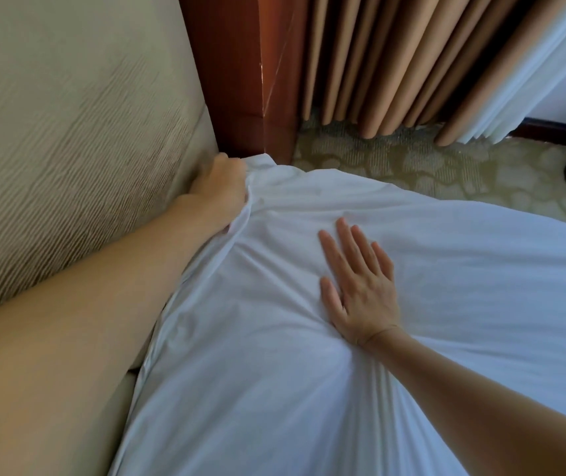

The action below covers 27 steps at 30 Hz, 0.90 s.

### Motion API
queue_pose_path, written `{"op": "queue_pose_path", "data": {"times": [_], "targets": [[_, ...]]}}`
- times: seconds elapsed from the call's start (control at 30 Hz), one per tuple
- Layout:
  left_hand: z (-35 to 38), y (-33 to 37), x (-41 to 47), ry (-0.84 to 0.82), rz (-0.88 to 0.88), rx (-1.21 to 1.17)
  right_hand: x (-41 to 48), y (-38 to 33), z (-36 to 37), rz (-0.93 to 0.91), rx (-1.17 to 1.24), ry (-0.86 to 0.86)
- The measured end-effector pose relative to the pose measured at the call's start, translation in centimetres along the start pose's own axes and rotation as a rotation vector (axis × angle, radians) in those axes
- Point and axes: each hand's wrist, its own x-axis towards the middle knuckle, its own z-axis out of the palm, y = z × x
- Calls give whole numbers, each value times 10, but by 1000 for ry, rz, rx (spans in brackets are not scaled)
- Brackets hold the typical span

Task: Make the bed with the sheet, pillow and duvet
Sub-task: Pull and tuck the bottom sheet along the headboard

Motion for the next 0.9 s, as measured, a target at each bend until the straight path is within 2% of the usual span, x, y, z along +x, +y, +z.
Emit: {"op": "queue_pose_path", "data": {"times": [0.1, 0.2, 0.3, 0.43, 0.53, 0.63, 0.9], "targets": [[-13, 4, 3, 130, 28, 134, 1, 1, 1, 2, 5, -8], [-10, 9, 9, 207, -31, 207, 1, 2, 2, -8, 15, 2], [8, 14, 9, 217, -149, 28, 1, 2, 3, -8, 19, 11], [3, 12, 6, 131, -187, -126, 2, 3, 3, -14, 22, 2], [-3, 9, 0, -5, -197, -173, 2, 3, 2, -12, 15, -11], [4, 6, -6, -104, -219, -39, 3, 4, 2, -10, 5, -11], [-13, 8, -3, -15, 38, 423, 4, 5, 3, -10, 6, -20]]}}
